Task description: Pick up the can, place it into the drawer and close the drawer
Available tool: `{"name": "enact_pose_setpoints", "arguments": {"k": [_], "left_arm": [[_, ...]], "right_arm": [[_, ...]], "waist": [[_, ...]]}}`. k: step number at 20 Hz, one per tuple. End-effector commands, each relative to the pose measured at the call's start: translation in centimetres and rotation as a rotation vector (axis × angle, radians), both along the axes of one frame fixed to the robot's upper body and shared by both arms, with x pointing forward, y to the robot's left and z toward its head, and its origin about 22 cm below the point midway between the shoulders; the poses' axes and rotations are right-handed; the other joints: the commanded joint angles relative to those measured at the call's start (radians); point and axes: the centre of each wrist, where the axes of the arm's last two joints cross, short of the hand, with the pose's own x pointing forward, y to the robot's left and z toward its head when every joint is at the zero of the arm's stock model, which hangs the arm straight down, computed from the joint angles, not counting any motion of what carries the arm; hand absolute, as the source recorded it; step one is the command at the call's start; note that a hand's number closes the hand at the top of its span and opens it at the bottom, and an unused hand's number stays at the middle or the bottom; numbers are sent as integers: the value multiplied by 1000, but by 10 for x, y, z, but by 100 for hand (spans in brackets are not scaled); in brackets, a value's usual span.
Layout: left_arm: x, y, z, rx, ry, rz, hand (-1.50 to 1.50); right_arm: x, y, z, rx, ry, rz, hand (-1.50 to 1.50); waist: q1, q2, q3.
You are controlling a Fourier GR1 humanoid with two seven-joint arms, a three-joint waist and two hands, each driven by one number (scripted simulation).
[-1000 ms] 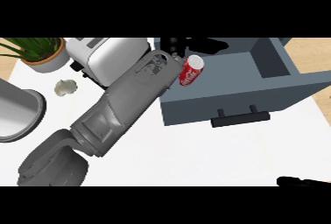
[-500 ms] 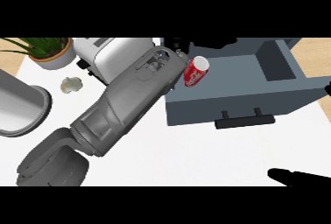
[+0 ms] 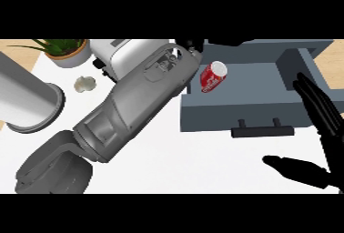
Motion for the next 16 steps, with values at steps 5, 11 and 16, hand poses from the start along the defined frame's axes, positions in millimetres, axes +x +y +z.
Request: {"name": "enact_pose_setpoints", "arguments": {"k": [5,11,16], "left_arm": [[-1,7,6,-23,17,-13,-150],[4,30,18,-15,34,11,-150],[9,66,38,4,20,25,-150]], "right_arm": [[23,23,-55,-240,68,-90,-150],[57,24,-91,-218,38,-139,-150],[83,39,-109,-225,56,-176,-150]], "waist": [[50,-14,-1],[52,-13,0],[67,-17,0]]}}
